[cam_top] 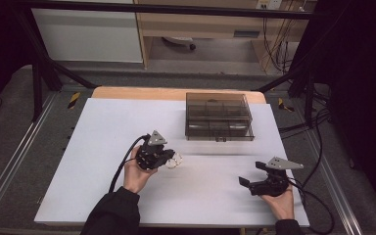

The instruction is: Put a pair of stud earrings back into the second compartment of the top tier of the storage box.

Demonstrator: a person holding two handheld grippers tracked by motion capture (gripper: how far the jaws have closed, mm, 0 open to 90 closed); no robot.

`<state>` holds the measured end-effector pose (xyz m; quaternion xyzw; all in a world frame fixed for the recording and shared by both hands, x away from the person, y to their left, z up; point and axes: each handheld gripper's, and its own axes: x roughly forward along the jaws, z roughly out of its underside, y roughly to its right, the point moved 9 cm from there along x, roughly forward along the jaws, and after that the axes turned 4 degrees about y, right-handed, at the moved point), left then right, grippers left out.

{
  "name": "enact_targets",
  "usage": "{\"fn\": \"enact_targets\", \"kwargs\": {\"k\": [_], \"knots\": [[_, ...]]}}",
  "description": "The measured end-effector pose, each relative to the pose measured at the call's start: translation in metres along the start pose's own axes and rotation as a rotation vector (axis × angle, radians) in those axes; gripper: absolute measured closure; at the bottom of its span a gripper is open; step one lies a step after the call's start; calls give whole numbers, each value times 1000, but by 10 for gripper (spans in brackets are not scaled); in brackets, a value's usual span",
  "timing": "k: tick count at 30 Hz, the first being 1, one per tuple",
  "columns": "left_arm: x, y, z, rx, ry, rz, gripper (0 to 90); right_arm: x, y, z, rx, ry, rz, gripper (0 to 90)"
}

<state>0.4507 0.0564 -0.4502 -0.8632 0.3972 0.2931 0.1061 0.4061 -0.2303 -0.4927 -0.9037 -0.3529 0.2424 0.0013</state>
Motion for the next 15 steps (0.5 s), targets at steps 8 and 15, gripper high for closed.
{"fn": "enact_targets", "kwargs": {"k": [8,15], "knots": [[-1,10,-17,11,14,17,859,0,0,0,0,-1,0,4],[0,19,-34,25,26,29,859,0,0,0,3,-4,0,4]]}}
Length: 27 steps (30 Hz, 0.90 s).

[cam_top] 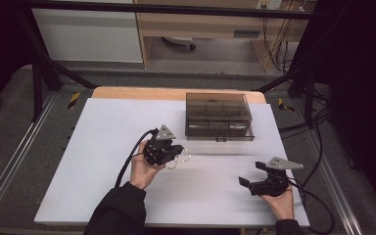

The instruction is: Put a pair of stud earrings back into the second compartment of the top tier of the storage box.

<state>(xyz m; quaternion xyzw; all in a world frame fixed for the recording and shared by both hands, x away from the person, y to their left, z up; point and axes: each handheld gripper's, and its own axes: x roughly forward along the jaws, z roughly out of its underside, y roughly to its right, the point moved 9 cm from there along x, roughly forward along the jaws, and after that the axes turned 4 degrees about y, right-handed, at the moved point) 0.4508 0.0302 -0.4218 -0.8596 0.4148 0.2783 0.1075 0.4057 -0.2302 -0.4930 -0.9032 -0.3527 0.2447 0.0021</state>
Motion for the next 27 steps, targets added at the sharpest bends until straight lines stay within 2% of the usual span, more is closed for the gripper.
{"fn": "enact_targets", "kwargs": {"k": [10,27], "knots": [[11,14,-22,36,0,7,859,0,0,0,-1,-1,0,4],[34,18,-54,20,19,8,859,0,0,0,-5,-1,1,4]]}}
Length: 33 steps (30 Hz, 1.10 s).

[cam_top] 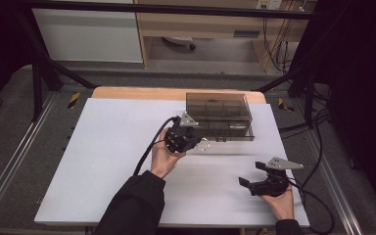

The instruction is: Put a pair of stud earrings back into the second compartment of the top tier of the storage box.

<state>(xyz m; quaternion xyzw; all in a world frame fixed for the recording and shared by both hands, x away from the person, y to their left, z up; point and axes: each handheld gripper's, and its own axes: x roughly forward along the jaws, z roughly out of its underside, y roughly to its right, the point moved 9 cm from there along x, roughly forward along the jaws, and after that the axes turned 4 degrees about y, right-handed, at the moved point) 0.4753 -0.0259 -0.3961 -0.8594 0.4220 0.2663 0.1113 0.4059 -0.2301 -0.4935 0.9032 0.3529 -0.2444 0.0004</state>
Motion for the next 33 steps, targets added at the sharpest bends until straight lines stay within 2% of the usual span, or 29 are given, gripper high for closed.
{"fn": "enact_targets", "kwargs": {"k": [11,33], "knots": [[19,-1,-14,-3,-2,-9,859,1,-1,0,1,-1,-6,4],[59,-14,-33,-27,-9,-54,858,0,-1,1,2,-7,-5,4]]}}
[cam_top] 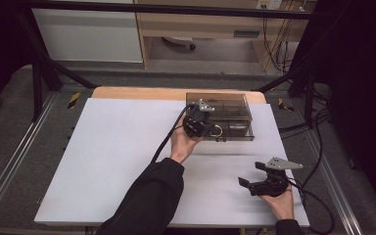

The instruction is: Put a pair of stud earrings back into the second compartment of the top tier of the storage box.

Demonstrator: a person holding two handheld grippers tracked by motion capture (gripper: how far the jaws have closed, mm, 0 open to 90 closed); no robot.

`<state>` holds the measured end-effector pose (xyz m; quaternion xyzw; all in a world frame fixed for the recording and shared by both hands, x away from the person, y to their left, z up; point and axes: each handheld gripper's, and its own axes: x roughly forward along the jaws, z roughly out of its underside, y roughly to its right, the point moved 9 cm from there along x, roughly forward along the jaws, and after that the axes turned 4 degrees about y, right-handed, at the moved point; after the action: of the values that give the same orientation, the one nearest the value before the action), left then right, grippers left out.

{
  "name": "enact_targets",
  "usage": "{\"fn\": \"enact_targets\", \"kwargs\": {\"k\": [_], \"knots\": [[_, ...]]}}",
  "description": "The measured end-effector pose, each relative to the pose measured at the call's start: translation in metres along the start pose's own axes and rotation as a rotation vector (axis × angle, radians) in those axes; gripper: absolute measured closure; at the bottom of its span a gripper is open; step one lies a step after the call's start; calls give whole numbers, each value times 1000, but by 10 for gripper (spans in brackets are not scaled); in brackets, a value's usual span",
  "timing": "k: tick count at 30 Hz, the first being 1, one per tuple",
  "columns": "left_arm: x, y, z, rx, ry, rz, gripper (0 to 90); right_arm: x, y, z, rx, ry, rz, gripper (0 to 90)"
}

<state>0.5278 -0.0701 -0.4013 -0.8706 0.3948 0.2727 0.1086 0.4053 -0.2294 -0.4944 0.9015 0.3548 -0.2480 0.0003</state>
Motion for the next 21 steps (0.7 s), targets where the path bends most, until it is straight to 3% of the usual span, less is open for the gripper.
{"fn": "enact_targets", "kwargs": {"k": [21], "knots": [[33,-8,9,-4,-41,-41,855,0,0,0,-1,-2,2,4]]}}
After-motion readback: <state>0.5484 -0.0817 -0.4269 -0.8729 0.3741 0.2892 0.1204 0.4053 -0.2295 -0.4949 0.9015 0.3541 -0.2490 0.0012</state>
